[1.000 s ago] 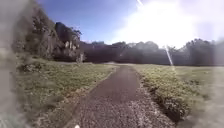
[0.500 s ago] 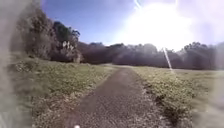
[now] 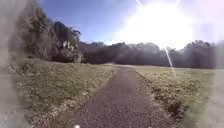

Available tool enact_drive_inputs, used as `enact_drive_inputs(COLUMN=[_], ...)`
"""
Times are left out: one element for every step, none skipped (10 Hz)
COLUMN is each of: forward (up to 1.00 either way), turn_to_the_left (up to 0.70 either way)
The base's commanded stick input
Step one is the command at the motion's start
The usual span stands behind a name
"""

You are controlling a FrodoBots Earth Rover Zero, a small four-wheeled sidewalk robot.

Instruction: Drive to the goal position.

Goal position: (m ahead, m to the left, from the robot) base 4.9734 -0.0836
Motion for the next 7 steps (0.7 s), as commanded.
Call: enact_drive_inputs(forward=[0.70,0.70,0.70,0.70,0.70,0.70,0.70], turn_to_the_left=[-0.05,-0.17,-0.34,-0.24,-0.12,-0.01,0.00])
